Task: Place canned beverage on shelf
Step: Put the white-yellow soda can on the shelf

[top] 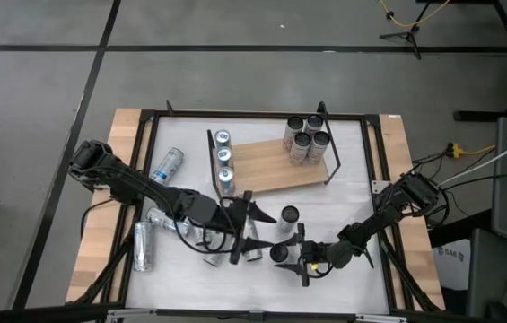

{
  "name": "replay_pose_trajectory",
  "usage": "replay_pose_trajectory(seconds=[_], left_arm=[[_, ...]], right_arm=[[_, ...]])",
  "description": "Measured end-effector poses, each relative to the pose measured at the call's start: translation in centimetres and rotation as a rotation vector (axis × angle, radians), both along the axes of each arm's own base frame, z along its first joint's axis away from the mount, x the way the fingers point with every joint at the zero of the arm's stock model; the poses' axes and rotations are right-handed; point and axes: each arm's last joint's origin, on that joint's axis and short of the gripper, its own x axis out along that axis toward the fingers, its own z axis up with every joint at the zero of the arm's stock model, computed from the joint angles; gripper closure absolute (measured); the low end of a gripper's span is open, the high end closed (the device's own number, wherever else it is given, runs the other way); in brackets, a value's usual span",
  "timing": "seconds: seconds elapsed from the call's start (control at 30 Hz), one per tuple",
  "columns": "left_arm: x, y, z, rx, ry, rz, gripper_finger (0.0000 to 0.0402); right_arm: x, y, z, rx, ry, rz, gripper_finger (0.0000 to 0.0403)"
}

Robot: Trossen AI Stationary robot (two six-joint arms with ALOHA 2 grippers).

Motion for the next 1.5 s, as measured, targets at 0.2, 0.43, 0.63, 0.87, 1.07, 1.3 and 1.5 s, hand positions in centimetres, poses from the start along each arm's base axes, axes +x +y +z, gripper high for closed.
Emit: replay_pose_trajectory(seconds=[0.2, 0.43, 0.63, 0.87, 1.07, 1.3, 1.5], left_arm=[[0.0, 0.0, -0.5, 0.066, 0.04, -0.011, 0.0051], [-0.2, 0.1, -1.6, 0.111, 0.143, -0.015, 0.0016], [1.0, -0.4, -3.8, 0.124, 0.188, -0.037, 0.0013], [2.0, -0.8, -6.1, 0.138, 0.235, -0.043, 0.0013], [2.6, -1.1, -7.8, 0.145, 0.267, -0.042, 0.0013], [3.0, -1.3, -8.5, 0.137, 0.254, -0.042, 0.0013], [3.2, -1.3, -9.0, 0.097, 0.262, -0.029, 0.0013]], right_arm=[[0.0, 0.0, 0.0, 0.014, 0.001, -0.003, 0.0154], [0.0, 0.0, 0.0, 0.09, 0.008, -0.015, 0.0154], [0.0, 0.0, 0.0, 0.118, 0.013, -0.02, 0.0154], [0.0, 0.0, -0.1, 0.21, 0.036, -0.008, 0.0154], [0.0, 0.2, -0.2, 0.287, 0.062, 0.021, 0.0154], [0.0, 0.2, -0.2, 0.295, 0.068, 0.03, 0.0154], [0.0, 0.2, -0.2, 0.285, 0.067, 0.03, 0.0154]])
